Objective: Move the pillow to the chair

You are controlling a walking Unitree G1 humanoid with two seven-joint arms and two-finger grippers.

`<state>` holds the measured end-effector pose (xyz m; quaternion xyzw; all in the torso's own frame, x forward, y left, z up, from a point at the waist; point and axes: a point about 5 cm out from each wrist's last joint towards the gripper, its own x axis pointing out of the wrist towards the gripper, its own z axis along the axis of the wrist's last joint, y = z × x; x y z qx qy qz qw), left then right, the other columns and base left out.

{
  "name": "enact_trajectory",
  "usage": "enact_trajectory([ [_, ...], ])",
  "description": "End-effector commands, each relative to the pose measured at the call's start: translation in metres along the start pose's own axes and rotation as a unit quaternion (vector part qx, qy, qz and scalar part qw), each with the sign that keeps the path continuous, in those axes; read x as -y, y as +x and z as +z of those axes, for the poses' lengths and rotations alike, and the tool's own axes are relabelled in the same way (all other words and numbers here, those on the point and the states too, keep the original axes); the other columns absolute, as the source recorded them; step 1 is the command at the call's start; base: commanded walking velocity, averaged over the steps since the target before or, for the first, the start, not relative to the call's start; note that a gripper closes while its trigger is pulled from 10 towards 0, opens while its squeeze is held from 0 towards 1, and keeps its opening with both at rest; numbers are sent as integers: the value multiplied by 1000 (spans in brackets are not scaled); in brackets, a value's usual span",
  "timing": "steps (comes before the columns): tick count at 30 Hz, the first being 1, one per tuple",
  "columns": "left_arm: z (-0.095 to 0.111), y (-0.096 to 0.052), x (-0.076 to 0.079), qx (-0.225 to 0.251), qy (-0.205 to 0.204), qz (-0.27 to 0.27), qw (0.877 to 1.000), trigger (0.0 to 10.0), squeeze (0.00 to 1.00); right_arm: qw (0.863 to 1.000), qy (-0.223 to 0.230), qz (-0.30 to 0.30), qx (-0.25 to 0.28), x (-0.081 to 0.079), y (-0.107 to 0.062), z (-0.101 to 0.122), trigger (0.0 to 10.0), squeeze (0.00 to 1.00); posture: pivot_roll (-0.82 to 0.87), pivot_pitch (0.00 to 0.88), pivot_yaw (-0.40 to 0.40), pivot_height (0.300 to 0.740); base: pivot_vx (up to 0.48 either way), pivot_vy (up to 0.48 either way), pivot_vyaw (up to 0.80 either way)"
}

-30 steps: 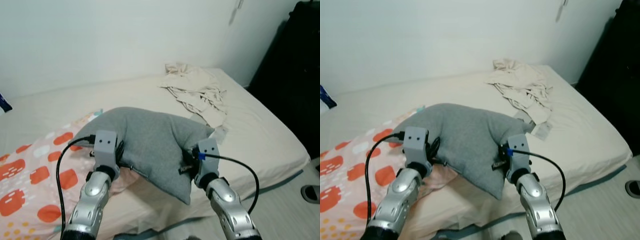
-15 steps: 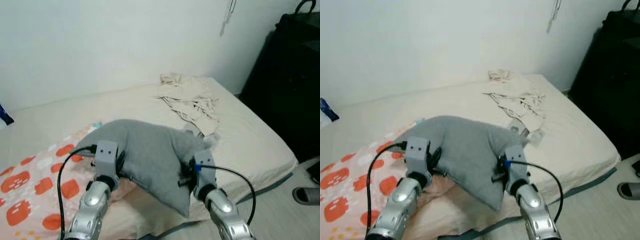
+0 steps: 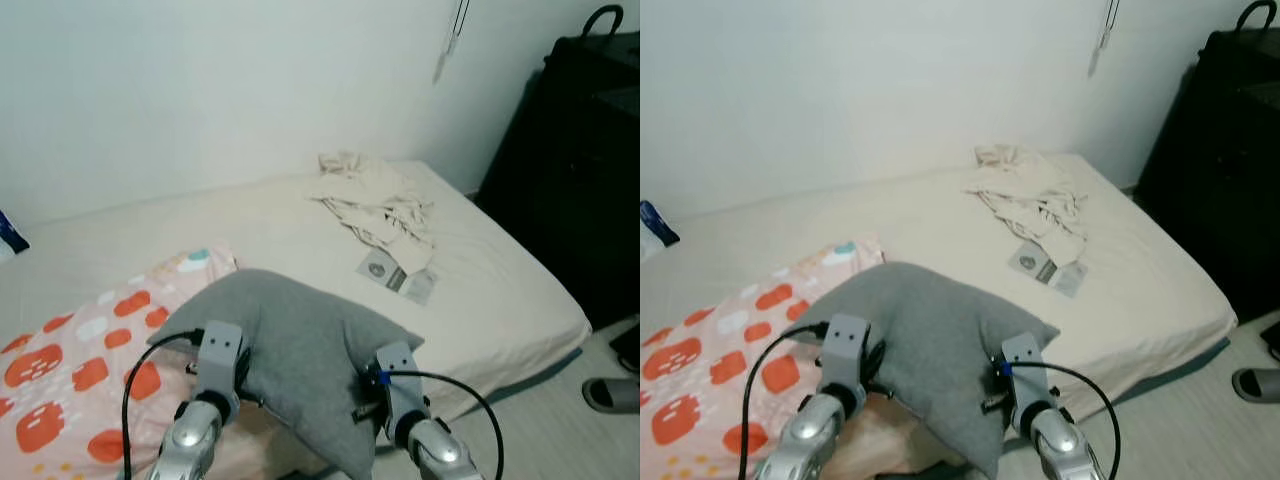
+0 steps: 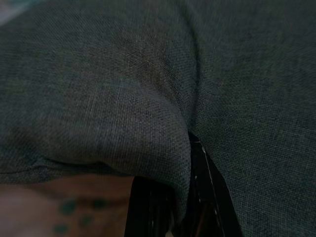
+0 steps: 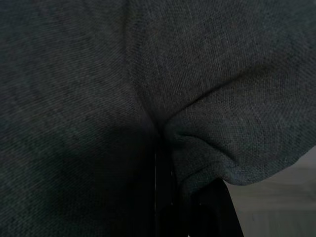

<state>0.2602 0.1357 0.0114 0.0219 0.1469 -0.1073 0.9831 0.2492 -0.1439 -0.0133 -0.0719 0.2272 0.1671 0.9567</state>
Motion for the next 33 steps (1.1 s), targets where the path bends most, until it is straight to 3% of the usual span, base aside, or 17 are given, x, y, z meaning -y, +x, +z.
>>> enact_trajectory([
  [1,-13,-6,-2,-23,19,5,1000,10000,0,1000,-12,-14,-14,4,-3,-9,10000,0,7,90,-36,707,0,0,0],
  [5,-16,-7,1,-22,23,-2,1000,10000,0,1000,0,-16,-11,4,-2,-10,10000,0,9,82,-38,707,0,0,0],
  [18,-6,4,0,-6,9,12,1000,10000,0,1000,3,-15,8,2,0,-9,10000,0,7,87,-36,707,0,0,-800],
  [24,-8,1,0,-6,-30,3,1000,10000,0,1000,6,-15,8,2,-1,-10,10000,0,6,93,-37,707,0,0,-800],
  [33,-10,0,-5,-5,-21,25,999,10000,0,1000,2,-16,7,4,-1,-12,10000,0,6,98,-45,707,0,0,-800],
])
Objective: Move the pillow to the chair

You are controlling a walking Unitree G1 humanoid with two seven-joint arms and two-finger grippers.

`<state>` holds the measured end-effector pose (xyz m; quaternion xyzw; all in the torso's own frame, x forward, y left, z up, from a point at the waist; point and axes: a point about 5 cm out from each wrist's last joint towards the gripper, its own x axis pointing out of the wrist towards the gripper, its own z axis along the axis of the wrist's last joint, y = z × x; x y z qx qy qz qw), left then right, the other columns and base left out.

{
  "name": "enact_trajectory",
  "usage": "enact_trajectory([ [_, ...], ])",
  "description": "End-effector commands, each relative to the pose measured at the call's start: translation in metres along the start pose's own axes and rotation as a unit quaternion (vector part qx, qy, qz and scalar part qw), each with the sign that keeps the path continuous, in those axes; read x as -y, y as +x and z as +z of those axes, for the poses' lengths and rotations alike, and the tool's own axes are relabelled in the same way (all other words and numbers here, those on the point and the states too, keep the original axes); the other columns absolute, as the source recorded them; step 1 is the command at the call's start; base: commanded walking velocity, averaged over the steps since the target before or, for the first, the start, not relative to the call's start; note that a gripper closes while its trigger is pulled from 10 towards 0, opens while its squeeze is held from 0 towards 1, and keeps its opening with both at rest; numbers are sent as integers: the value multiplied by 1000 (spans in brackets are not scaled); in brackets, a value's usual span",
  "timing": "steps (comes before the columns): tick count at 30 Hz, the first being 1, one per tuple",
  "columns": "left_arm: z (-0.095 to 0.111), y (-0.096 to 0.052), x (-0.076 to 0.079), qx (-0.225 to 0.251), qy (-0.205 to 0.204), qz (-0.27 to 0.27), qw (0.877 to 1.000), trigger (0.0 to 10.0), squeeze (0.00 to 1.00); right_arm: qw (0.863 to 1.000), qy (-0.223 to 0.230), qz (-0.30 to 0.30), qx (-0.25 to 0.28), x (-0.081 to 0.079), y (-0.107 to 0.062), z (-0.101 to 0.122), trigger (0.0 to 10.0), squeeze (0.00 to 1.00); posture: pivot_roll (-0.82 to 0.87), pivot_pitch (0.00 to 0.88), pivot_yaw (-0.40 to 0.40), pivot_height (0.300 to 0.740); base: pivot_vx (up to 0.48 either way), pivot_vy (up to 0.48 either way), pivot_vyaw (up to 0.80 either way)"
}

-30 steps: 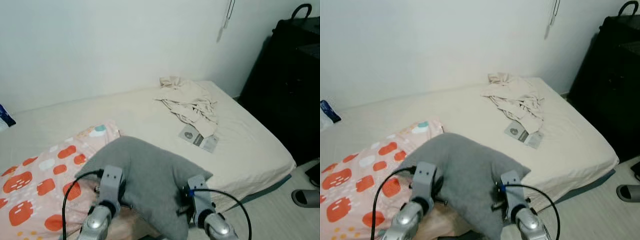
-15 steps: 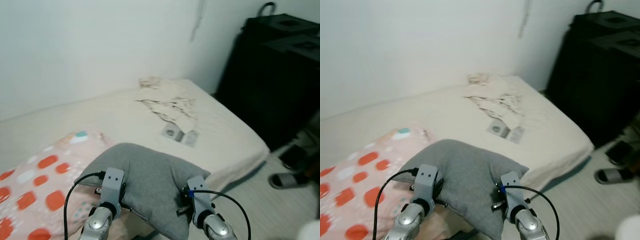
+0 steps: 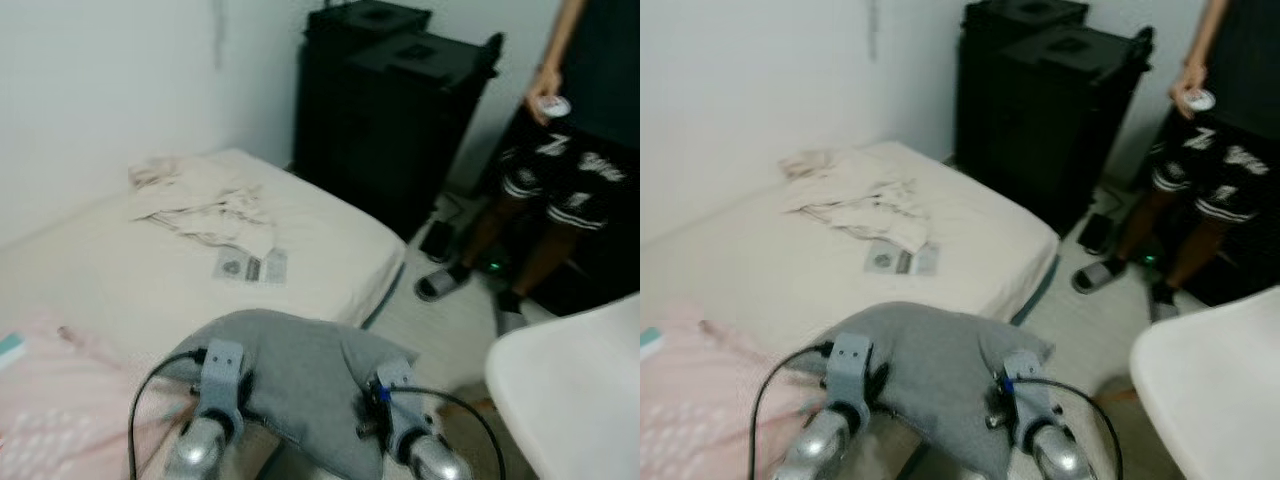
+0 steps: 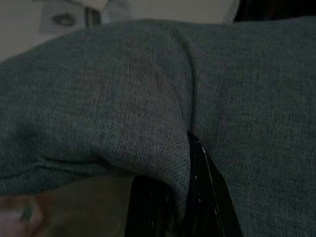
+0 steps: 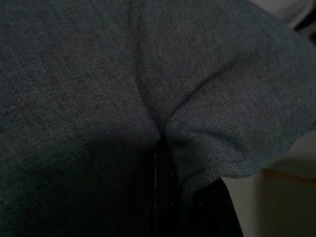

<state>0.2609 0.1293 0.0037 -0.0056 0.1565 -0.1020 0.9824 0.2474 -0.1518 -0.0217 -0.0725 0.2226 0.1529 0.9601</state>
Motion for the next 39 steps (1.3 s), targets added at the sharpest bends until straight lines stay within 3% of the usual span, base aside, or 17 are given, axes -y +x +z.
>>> enact_trajectory([
  [1,-2,-5,-11,4,10,25,1000,10000,0,1000,-2,-1,3,-2,-1,-2,10000,0,6,98,-45,707,0,0,-800],
  [7,-2,-5,-14,10,33,32,999,10000,0,1000,-5,1,0,0,-1,-2,10000,0,8,99,-48,707,0,0,-800],
  [12,-1,-4,-17,10,10,41,999,10000,0,1000,-7,-1,-9,-1,-1,-5,10000,0,6,102,-44,707,0,0,-800],
  [19,-5,-2,-16,-6,28,36,999,10000,0,1000,-6,-14,-16,1,-3,-9,10000,0,5,97,-33,707,0,0,-800],
  [24,-1,0,-15,5,-3,46,999,10000,0,1000,-5,-16,-19,1,-4,-11,10000,0,4,91,-26,707,0,0,-800],
  [30,-2,1,-11,1,30,30,999,10000,0,999,-5,-21,-24,3,-4,-13,10000,0,4,85,-28,707,0,0,-800],
  [35,-3,-1,-8,9,4,29,1000,10000,0,999,-9,-20,-26,4,-5,-14,10000,0,5,85,-31,707,0,0,-800],
  [39,-5,-2,-9,4,6,31,1000,10000,0,999,-8,-22,-26,5,-5,-14,10000,0,6,81,-30,707,0,0,-800],
])
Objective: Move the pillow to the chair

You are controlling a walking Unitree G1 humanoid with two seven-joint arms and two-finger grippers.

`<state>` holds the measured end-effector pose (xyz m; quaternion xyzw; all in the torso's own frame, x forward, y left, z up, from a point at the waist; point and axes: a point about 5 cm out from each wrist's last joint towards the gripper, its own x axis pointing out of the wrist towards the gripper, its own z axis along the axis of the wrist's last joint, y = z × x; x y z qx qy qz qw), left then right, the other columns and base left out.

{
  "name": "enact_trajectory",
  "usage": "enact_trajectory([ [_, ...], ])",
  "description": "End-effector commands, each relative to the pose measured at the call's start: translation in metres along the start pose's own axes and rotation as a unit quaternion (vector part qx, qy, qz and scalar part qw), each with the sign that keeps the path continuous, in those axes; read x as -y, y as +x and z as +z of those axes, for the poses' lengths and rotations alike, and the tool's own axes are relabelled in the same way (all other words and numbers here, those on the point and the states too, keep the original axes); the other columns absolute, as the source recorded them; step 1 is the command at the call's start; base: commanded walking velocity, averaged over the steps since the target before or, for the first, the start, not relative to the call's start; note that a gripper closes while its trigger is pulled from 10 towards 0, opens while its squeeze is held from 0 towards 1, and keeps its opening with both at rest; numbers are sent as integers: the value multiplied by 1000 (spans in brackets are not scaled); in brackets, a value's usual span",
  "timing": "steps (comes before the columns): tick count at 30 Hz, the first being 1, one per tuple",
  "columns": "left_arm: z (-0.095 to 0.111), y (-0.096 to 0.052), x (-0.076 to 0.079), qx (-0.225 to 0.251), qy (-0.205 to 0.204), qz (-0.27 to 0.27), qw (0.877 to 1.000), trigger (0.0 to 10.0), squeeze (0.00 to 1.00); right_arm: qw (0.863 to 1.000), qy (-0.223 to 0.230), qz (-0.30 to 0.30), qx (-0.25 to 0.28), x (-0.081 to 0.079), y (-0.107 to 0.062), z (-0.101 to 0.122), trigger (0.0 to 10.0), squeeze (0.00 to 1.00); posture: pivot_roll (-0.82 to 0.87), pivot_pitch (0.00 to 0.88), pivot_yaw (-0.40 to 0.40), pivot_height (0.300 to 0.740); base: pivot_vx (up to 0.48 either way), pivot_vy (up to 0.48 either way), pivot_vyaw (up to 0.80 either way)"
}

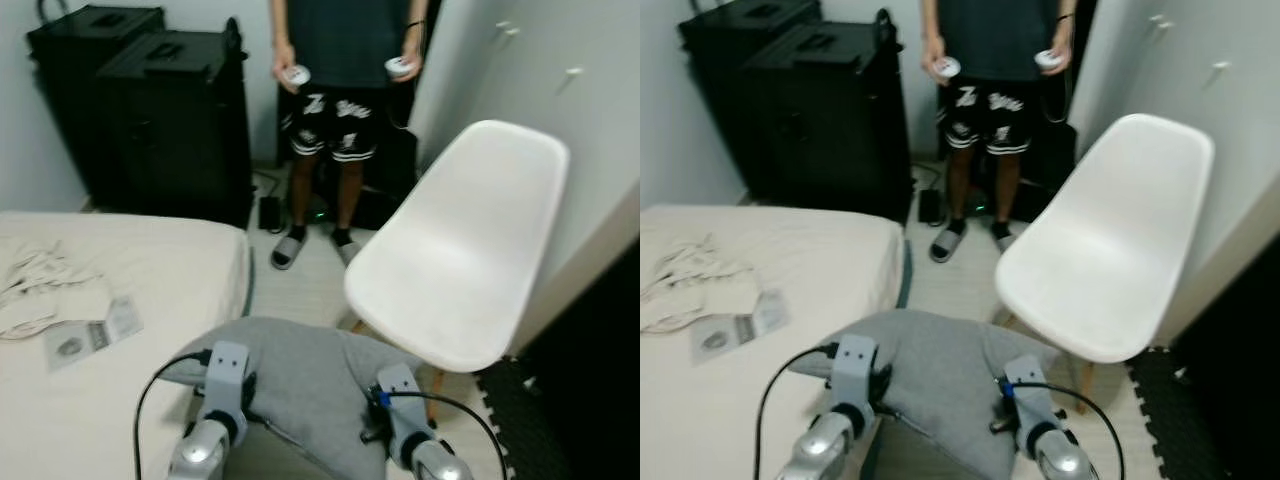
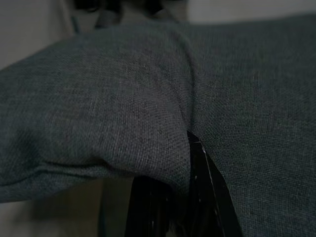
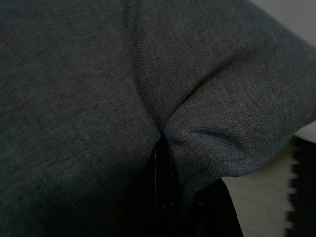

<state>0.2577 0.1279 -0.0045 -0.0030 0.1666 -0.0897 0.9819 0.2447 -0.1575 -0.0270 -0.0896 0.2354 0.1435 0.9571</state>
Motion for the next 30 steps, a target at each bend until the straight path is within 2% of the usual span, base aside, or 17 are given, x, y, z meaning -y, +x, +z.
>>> enact_trajectory([
  [1,4,-1,-10,14,6,18,1000,10000,0,1000,5,-10,-10,0,-3,-7,10000,0,6,81,-30,707,0,0,-800],
  [16,1,-6,-11,13,23,17,999,10000,0,1000,4,-8,-14,0,-4,-10,10000,0,13,82,-26,707,0,0,-800],
  [20,1,-7,-12,15,20,18,1000,10000,0,1000,16,16,8,-7,-4,-5,10000,0,14,84,-25,707,0,0,-800],
  [22,2,-7,-13,18,9,21,1000,10000,0,1000,-4,31,-2,-13,-2,-7,10000,0,14,86,-24,707,0,0,0],
  [30,5,-5,-14,24,8,22,999,10000,0,999,4,31,-5,-14,-3,-9,10000,0,19,89,-28,707,0,0,0],
])
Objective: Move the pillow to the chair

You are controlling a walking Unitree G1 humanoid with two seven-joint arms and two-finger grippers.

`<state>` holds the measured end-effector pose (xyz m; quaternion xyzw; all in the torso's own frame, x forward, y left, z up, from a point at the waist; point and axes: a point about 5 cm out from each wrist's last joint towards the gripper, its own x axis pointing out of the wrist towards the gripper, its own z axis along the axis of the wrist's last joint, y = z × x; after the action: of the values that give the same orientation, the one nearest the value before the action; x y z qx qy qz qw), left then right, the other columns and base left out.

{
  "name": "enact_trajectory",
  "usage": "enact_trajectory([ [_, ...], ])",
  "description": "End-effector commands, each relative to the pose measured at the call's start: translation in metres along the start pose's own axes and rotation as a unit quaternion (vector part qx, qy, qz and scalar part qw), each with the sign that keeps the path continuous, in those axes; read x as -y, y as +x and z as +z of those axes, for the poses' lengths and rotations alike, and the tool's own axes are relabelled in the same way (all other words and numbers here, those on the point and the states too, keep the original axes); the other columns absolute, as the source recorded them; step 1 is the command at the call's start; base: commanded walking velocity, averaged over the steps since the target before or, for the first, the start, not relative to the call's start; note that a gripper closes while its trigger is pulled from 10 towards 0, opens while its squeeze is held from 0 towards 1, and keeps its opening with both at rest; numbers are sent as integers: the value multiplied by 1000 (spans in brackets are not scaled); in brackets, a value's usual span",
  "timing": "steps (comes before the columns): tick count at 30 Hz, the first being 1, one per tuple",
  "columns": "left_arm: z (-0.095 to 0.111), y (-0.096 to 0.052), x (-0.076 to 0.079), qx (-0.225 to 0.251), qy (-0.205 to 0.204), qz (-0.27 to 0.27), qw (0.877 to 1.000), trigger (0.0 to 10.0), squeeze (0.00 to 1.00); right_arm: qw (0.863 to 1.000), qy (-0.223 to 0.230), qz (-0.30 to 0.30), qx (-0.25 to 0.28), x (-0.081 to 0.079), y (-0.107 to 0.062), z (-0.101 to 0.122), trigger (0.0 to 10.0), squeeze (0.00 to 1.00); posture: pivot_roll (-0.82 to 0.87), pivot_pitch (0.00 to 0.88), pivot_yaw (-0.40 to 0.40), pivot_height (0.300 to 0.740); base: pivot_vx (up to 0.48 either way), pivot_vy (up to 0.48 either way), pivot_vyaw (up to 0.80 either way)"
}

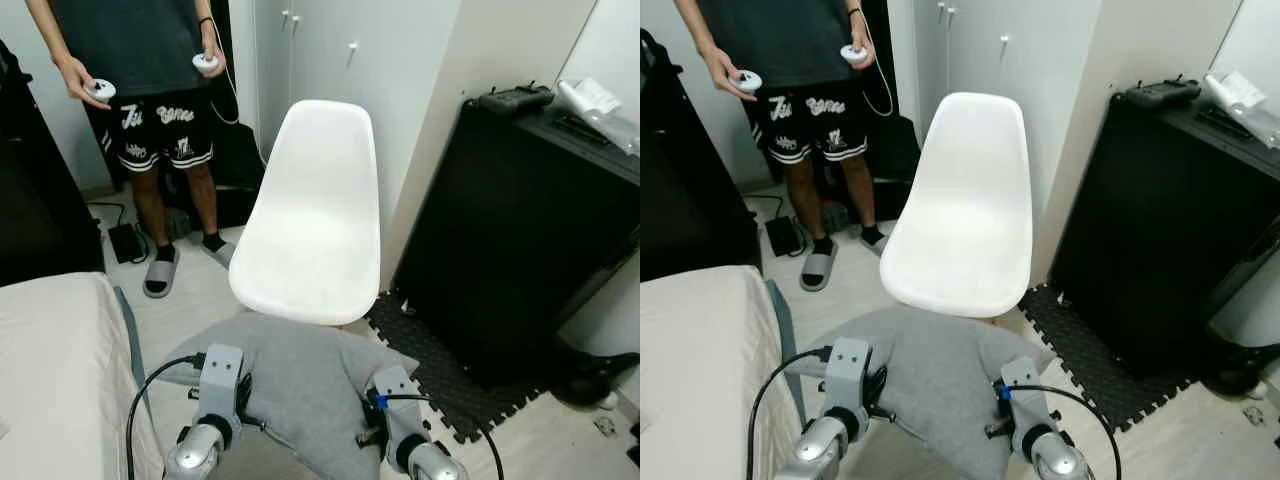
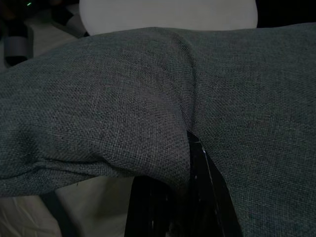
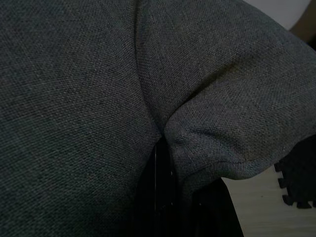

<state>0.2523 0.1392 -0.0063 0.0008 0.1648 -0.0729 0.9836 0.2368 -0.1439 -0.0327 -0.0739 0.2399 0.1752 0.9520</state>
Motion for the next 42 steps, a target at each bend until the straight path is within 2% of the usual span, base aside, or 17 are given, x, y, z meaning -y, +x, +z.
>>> enact_trajectory([
  [1,10,2,-3,24,5,2,1000,10000,0,1000,-2,-4,-4,2,-2,-3,10000,0,19,88,-28,707,0,0,0],
  [35,10,1,-5,25,2,0,1000,10000,0,1000,-11,7,7,2,-3,-1,10000,0,15,100,-36,707,330,0,0],
  [42,11,1,-6,26,3,1,1000,10000,0,1000,2,9,7,0,-2,0,10000,0,16,101,-37,707,332,0,-571],
])
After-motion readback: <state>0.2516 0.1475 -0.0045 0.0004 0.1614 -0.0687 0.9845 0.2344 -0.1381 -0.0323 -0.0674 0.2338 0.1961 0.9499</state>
